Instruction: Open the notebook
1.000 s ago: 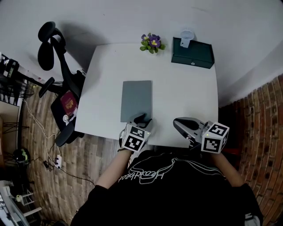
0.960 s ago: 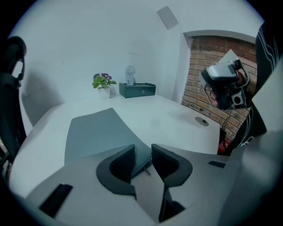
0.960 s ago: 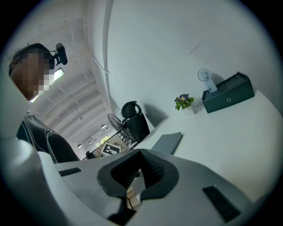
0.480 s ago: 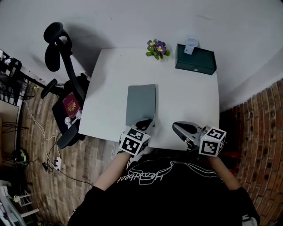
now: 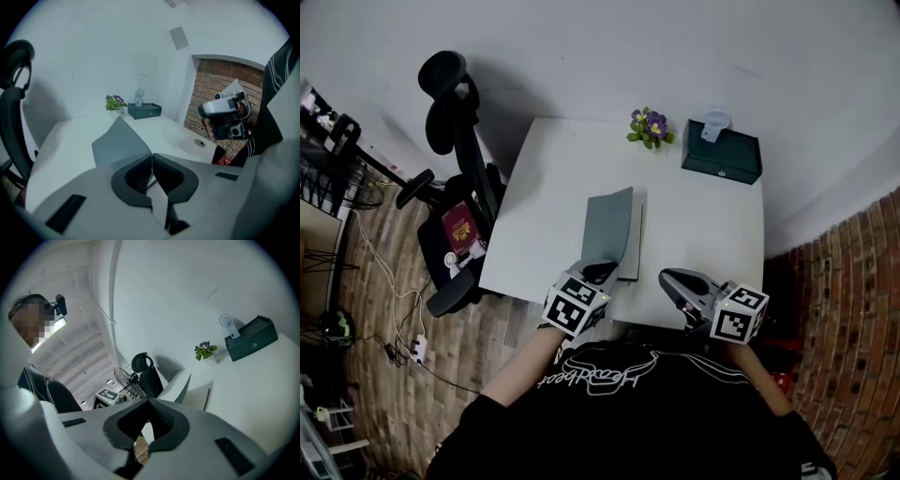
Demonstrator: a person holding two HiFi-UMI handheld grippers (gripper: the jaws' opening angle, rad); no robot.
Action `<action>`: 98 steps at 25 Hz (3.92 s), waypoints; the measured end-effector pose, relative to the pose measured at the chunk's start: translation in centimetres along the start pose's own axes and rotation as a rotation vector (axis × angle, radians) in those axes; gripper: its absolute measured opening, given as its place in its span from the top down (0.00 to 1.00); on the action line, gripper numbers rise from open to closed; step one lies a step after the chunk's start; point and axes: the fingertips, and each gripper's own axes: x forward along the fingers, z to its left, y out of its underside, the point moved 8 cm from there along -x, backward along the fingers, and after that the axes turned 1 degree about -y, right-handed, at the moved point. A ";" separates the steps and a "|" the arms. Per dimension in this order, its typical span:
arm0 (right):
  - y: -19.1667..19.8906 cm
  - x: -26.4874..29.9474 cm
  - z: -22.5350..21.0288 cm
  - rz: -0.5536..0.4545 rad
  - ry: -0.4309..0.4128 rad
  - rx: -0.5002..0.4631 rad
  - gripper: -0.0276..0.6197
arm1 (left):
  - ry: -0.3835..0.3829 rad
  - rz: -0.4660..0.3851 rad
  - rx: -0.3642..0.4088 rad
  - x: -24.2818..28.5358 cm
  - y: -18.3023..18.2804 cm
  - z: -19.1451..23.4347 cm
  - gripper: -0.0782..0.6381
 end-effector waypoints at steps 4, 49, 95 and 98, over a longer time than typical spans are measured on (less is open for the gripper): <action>0.0 1.4 1.4 -0.006 -0.013 -0.003 0.95 | -0.027 -0.024 -0.007 -2.4 -0.1 1.1 0.84; 4.6 7.0 6.9 -0.007 0.035 0.014 0.95 | -0.392 0.044 -0.078 -9.9 9.9 13.2 0.83; 2.4 6.2 9.5 0.022 0.047 -0.203 0.95 | 0.187 -0.373 -0.185 -16.9 2.2 3.2 0.81; 2.2 6.4 10.2 0.019 -0.008 -0.203 0.95 | 0.201 -0.381 -0.145 -17.5 2.0 2.6 0.83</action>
